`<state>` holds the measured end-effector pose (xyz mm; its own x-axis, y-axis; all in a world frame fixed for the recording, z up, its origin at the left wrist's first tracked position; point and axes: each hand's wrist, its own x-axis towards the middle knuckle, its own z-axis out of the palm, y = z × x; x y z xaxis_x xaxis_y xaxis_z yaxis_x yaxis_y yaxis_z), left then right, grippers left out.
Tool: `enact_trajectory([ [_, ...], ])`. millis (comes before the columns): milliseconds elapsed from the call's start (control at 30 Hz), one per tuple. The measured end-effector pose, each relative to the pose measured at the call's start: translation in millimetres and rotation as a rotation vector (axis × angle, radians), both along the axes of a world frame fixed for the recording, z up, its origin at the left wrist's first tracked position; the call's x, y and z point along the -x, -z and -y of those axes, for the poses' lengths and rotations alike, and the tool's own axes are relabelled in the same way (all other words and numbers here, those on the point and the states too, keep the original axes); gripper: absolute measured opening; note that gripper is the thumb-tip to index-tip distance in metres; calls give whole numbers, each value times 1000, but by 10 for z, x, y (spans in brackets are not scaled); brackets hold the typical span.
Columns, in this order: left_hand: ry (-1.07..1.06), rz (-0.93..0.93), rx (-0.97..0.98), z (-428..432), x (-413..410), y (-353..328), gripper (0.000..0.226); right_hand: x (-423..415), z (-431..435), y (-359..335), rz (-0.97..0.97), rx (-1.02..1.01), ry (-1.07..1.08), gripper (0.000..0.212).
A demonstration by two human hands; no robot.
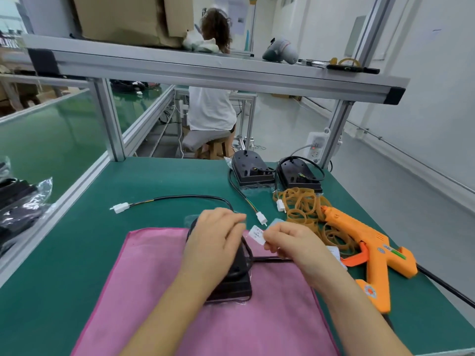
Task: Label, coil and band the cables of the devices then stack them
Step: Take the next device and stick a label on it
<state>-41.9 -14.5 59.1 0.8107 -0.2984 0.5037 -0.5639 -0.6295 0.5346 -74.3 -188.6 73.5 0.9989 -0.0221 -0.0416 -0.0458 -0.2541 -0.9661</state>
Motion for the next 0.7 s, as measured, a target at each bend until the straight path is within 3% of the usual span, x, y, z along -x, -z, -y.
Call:
enact_trajectory([
  [67, 9, -467, 169, -153, -96, -68, 19, -53, -47, -68, 3, 126, -126, 20],
  [133, 85, -739, 298, -279, -163, -73, 16, -119, -98, -108, -10, 207, -212, 16],
  [233, 108, -756, 332, -406, -234, -99, 8, -232, -173, -135, -5, 336, -264, 11],
  [367, 141, -754, 229, -493, -315, -159, 12, -386, -304, -174, 34, 496, -295, 15],
  [533, -24, -674, 193, -485, -441, -90, 13, -567, -435, -109, -1, 532, -186, 17],
  [700, -124, -635, 7, -454, -522, 64, 21, -662, -550, 46, -85, 630, -184, 24],
])
